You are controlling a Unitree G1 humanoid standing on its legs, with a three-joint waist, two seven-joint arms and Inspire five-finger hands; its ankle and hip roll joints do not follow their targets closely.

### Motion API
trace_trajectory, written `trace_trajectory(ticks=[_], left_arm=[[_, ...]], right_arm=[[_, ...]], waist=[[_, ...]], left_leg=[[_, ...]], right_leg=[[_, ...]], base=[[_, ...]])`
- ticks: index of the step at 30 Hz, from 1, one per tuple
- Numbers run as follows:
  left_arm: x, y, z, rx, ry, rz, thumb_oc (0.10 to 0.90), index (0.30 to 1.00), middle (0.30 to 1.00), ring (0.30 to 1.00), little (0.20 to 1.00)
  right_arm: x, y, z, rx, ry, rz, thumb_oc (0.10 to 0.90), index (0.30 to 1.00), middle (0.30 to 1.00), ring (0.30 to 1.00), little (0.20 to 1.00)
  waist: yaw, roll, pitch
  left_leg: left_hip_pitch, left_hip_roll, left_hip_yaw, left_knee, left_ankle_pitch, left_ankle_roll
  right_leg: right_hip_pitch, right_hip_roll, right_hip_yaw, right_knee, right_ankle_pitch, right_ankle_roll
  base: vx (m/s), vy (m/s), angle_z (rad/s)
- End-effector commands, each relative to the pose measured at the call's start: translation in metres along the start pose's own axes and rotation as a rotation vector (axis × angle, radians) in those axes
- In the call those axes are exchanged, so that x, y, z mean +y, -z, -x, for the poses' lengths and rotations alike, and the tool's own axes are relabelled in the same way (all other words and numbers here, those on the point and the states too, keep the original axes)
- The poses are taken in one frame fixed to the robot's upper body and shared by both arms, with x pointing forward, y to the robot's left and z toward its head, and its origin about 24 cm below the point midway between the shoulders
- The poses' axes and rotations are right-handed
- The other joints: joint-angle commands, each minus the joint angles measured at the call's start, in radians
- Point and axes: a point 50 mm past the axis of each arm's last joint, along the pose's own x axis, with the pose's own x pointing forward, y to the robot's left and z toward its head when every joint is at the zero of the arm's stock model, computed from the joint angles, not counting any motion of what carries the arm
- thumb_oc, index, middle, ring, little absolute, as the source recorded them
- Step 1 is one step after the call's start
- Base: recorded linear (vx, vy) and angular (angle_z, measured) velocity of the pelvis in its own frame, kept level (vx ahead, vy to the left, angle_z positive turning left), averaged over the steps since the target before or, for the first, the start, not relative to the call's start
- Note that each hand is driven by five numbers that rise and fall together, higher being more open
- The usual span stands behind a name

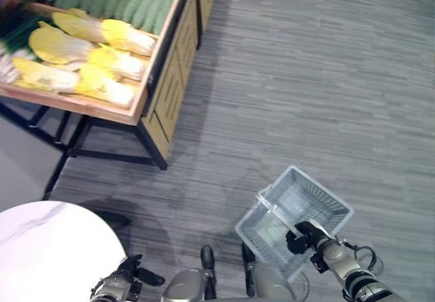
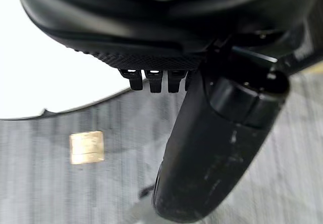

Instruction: Get the vegetables into the basket

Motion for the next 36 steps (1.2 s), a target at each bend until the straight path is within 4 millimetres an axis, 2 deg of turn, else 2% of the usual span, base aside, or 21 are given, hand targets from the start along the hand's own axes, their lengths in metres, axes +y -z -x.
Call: trace_trajectory(ticks=[1, 2, 7, 9, 11, 12, 14, 15, 16, 19, 20, 23, 24, 33, 36], left_arm=[[0.008, 0.008, 0.001, 0.022, -0.033, 0.032, 0.900, 1.000, 1.000, 1.000, 1.000], [0.007, 0.010, 0.001, 0.030, -0.031, 0.039, 0.900, 1.000, 1.000, 1.000, 1.000], [0.001, 0.017, 0.002, 0.060, -0.017, 0.036, 0.900, 1.000, 1.000, 1.000, 1.000], [-0.002, 0.016, 0.002, 0.063, -0.014, 0.034, 0.900, 1.000, 1.000, 1.000, 1.000], [-0.006, 0.013, 0.001, 0.064, -0.008, 0.032, 0.900, 1.000, 1.000, 1.000, 1.000], [-0.006, 0.013, 0.001, 0.064, -0.008, 0.032, 0.900, 1.000, 1.000, 1.000, 1.000], [-0.008, 0.015, 0.001, 0.071, -0.007, 0.020, 0.900, 1.000, 1.000, 1.000, 1.000], [-0.011, 0.015, 0.001, 0.074, -0.001, 0.002, 0.900, 1.000, 1.000, 1.000, 1.000], [-0.011, 0.015, 0.001, 0.074, -0.001, 0.002, 0.900, 1.000, 1.000, 1.000, 1.000], [-0.016, 0.017, 0.001, 0.085, 0.004, 0.006, 0.900, 1.000, 1.000, 1.000, 1.000], [-0.018, 0.018, 0.001, 0.091, 0.007, 0.001, 0.900, 1.000, 1.000, 1.000, 1.000], [-0.019, 0.020, 0.002, 0.095, 0.013, -0.007, 0.900, 1.000, 1.000, 1.000, 1.000], [-0.020, 0.022, 0.002, 0.104, 0.016, -0.011, 0.900, 1.000, 1.000, 1.000, 1.000], [-0.026, 0.034, 0.005, 0.143, 0.034, -0.014, 0.900, 1.000, 1.000, 1.000, 1.000], [-0.026, 0.034, 0.005, 0.143, 0.035, -0.016, 0.900, 1.000, 1.000, 1.000, 1.000]], right_arm=[[-0.018, -0.016, 0.001, -0.081, 0.053, -0.019, 0.400, 0.300, 0.300, 0.300, 0.300], [-0.017, -0.019, 0.001, -0.089, 0.054, -0.014, 0.400, 0.300, 0.300, 0.300, 0.300], [-0.013, -0.026, 0.000, -0.110, 0.042, 0.037, 0.400, 0.300, 0.300, 0.300, 0.300], [-0.013, -0.027, 0.000, -0.116, 0.044, 0.045, 0.400, 0.300, 0.300, 0.300, 0.300], [-0.012, -0.023, 0.001, -0.106, 0.056, 0.036, 0.400, 0.300, 0.300, 0.300, 0.300], [-0.012, -0.023, 0.001, -0.106, 0.056, 0.036, 0.400, 0.300, 0.300, 0.300, 0.300], [-0.005, -0.014, 0.001, -0.078, 0.047, 0.006, 0.400, 0.300, 0.300, 0.300, 0.300], [0.002, -0.003, 0.001, -0.035, 0.036, -0.019, 0.400, 0.300, 0.300, 0.300, 0.300], [0.002, -0.003, 0.001, -0.035, 0.036, -0.019, 0.400, 0.300, 0.300, 0.300, 0.300], [0.013, 0.013, 0.002, 0.029, 0.013, -0.051, 0.400, 0.300, 0.300, 0.300, 0.300], [0.020, 0.025, 0.004, 0.076, 0.000, -0.075, 0.400, 0.300, 0.300, 0.300, 0.300], [0.024, 0.035, 0.006, 0.117, -0.009, -0.095, 0.400, 0.300, 0.300, 0.300, 0.300], [0.028, 0.045, 0.008, 0.156, -0.013, -0.143, 0.400, 0.300, 0.300, 0.300, 0.300], [0.040, 0.072, 0.016, 0.258, -0.034, -0.217, 0.400, 0.300, 0.300, 0.300, 0.300], [0.041, 0.074, 0.017, 0.266, -0.038, -0.214, 0.400, 0.300, 0.300, 0.300, 0.300]], waist=[[0.018, 0.020, -0.034], [0.027, 0.016, -0.044], [0.040, -0.001, -0.074], [0.034, 0.000, -0.075], [0.012, 0.001, -0.077], [0.011, 0.001, -0.077], [0.005, 0.001, -0.082], [-0.003, 0.003, -0.088], [-0.004, 0.003, -0.087], [-0.016, 0.004, -0.096], [-0.019, 0.004, -0.102], [-0.022, 0.005, -0.106], [-0.025, 0.006, -0.110], [-0.039, 0.014, -0.129], [-0.040, 0.014, -0.129]], left_leg=[[-0.002, 0.019, -0.006, 0.076, -0.132, -0.038], [0.005, 0.018, 0.003, 0.053, -0.124, -0.043], [0.025, 0.004, 0.012, -0.009, -0.088, -0.060], [0.027, 0.005, 0.006, -0.015, -0.078, -0.065], [0.032, 0.009, -0.026, -0.041, -0.052, -0.078], [0.033, 0.009, -0.027, -0.042, -0.051, -0.078], [0.049, 0.014, -0.032, -0.062, -0.036, -0.083], [0.058, 0.017, -0.043, -0.080, -0.024, -0.088], [0.059, 0.017, -0.044, -0.081, -0.023, -0.088], [0.071, 0.023, -0.052, -0.083, -0.018, -0.096], [0.086, 0.026, -0.053, -0.083, -0.018, -0.101], [0.101, 0.030, -0.052, -0.083, -0.018, -0.104], [0.115, 0.033, -0.050, -0.082, -0.019, -0.107], [0.152, 0.040, -0.039, -0.083, -0.031, -0.115], [0.155, 0.040, -0.038, -0.083, -0.033, -0.114]], right_leg=[[0.019, -0.028, -0.131, 0.036, 0.043, 0.025], [0.034, -0.030, -0.169, 0.030, 0.032, 0.027], [0.073, -0.017, -0.207, -0.011, 0.008, 0.032], [0.082, -0.016, -0.209, -0.022, -0.003, 0.027], [0.071, 0.005, -0.181, 0.002, -0.070, -0.004], [0.070, 0.005, -0.182, 0.003, -0.071, -0.004], [0.073, 0.013, -0.184, 0.017, -0.091, -0.014], [0.081, 0.018, -0.188, 0.017, -0.101, -0.021], [0.082, 0.018, -0.189, 0.017, -0.101, -0.021], [0.103, 0.027, -0.196, 0.005, -0.109, -0.031], [0.121, 0.032, -0.197, -0.003, -0.112, -0.035], [0.136, 0.035, -0.195, -0.008, -0.115, -0.038], [0.146, 0.039, -0.191, -0.007, -0.121, -0.042], [0.184, 0.052, -0.174, -0.030, -0.127, -0.047], [0.186, 0.052, -0.172, -0.029, -0.129, -0.047]], base=[[0.02, -0.045, -0.26], [0.01, -0.081, -0.30], [-0.04, -0.159, -0.22], [-0.06, -0.117, 0.01], [-0.09, -0.197, 0.21], [-0.08, -0.187, 0.45], [-0.05, -0.165, 0.32], [-0.05, -0.150, 0.10], [-0.05, -0.141, 0.10], [-0.03, -0.116, 0.22], [-0.01, -0.109, 0.07], [0.02, -0.088, 0.00], [0.01, -0.046, -0.01], [0.03, -0.036, -0.04], [0.01, -0.002, -0.02]])
